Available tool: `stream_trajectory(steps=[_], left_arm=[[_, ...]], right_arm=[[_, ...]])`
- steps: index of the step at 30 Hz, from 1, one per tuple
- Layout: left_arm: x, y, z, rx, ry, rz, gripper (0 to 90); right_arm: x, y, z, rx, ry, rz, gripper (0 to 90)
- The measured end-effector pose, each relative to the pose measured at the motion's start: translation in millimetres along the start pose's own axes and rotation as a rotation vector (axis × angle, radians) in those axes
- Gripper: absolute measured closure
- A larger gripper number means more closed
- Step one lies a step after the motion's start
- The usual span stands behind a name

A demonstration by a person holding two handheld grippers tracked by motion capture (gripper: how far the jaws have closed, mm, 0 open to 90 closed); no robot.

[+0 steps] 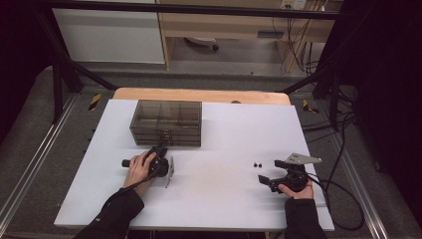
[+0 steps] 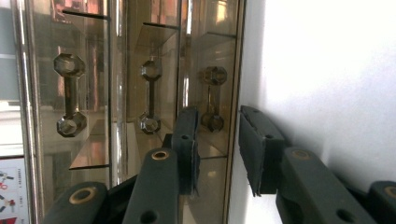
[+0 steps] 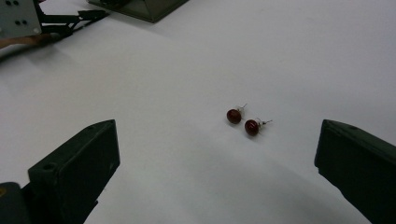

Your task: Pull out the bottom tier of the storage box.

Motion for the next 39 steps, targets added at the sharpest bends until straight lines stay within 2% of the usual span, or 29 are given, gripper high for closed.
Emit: stream_trajectory(steps=[11, 17, 21, 33, 39], left_arm=[[-2.1, 1.6, -3.8, -0.004, -0.024, -0.014, 72.4], [-3.0, 0.9, -4.2, 0.001, -0.041, -0.033, 73.7], [-4.0, -0.3, -4.7, 0.011, -0.066, -0.061, 75.1], [-3.9, -1.6, -5.1, 0.008, -0.080, -0.079, 77.7], [-3.7, -2.4, -5.0, 0.016, -0.089, -0.103, 79.1]], right_arm=[[0.0, -0.3, 0.0, -0.003, -0.002, -0.001, 0.6], [0.4, -0.3, 0.1, -0.004, -0.003, -0.004, 0.6], [0.3, 0.0, 0.0, -0.001, -0.003, -0.001, 0.6], [0.3, -0.2, 0.1, -0.002, -0.003, -0.001, 0.6], [0.1, -0.4, 0.4, -0.004, -0.002, -0.002, 0.6]])
Point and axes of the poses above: each handheld gripper's, and its own axes: z roughly backward along the jaws, y roughly out of its underside, x roughly to its left, the point moved 6 cm from there along -z, roughly forward along the jaws, and after that the axes turned 1 degree about x, right-handed, at the moved point
